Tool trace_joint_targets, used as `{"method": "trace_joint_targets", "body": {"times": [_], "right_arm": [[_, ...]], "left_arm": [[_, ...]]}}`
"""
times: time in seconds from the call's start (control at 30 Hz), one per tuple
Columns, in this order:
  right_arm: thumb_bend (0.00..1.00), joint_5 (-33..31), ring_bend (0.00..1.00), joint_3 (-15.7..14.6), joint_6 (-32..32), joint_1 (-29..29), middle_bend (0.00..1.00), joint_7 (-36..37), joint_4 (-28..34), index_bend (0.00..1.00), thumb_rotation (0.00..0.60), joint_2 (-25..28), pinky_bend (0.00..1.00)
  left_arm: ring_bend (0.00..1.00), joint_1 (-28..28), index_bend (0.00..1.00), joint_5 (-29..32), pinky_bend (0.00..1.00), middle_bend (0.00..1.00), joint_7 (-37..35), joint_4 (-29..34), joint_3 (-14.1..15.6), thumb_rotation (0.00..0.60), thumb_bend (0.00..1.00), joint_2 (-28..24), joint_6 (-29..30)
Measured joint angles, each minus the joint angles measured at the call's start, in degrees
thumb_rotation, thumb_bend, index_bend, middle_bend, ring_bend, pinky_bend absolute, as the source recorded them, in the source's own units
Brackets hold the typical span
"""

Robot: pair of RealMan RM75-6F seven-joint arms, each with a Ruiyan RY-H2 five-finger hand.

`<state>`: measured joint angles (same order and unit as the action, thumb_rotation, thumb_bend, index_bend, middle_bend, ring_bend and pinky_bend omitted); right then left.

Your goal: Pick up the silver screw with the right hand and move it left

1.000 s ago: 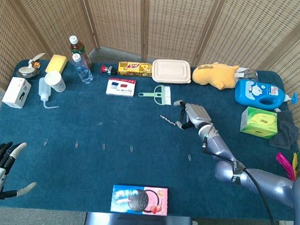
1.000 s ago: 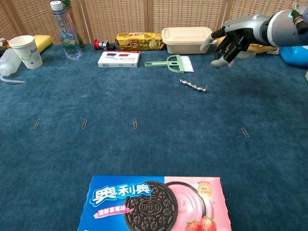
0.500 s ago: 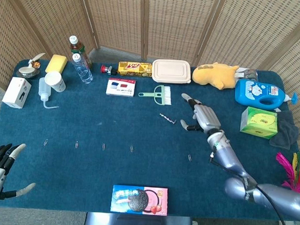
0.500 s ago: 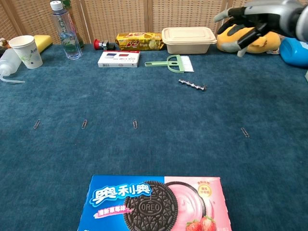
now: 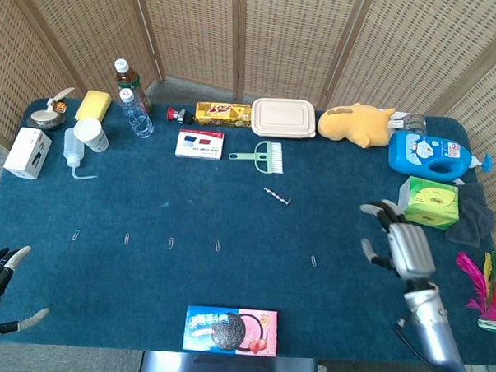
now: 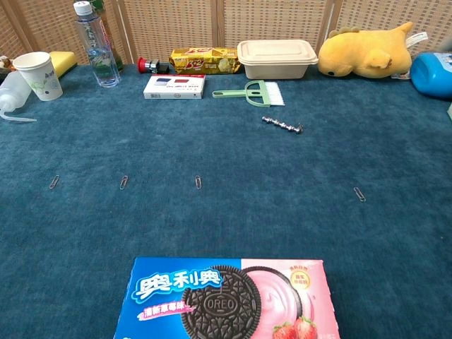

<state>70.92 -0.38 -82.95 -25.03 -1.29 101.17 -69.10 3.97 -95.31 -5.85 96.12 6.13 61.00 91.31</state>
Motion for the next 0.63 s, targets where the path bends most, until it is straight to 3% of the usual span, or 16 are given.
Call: {"method": "trace_joint_targets", "body": {"times": [0.3, 0.63], "right_arm": [[0.43, 3.5, 0.15, -4.1, -7.7, 9.3, 0.26, -2.6, -1.9, 0.30, 0.600, -0.3, 0.44], [0.43, 8.8, 0.16, -7.0, -13.5, 17.3, 0.26, 0.3, -6.0, 0.30, 0.600, -2.1, 0.43]], "left_arm": [[0.14, 1.7, 0.15, -2.6, 0.07, 0.20, -1.0, -3.6, 0.2, 0.508, 0.20, 3.5, 4.0], [0.14, 3.3, 0.15, -3.9, 0.07, 0.20, 0.7, -2.2, 0.5, 0.511, 0.20, 3.2, 6.9]]}}
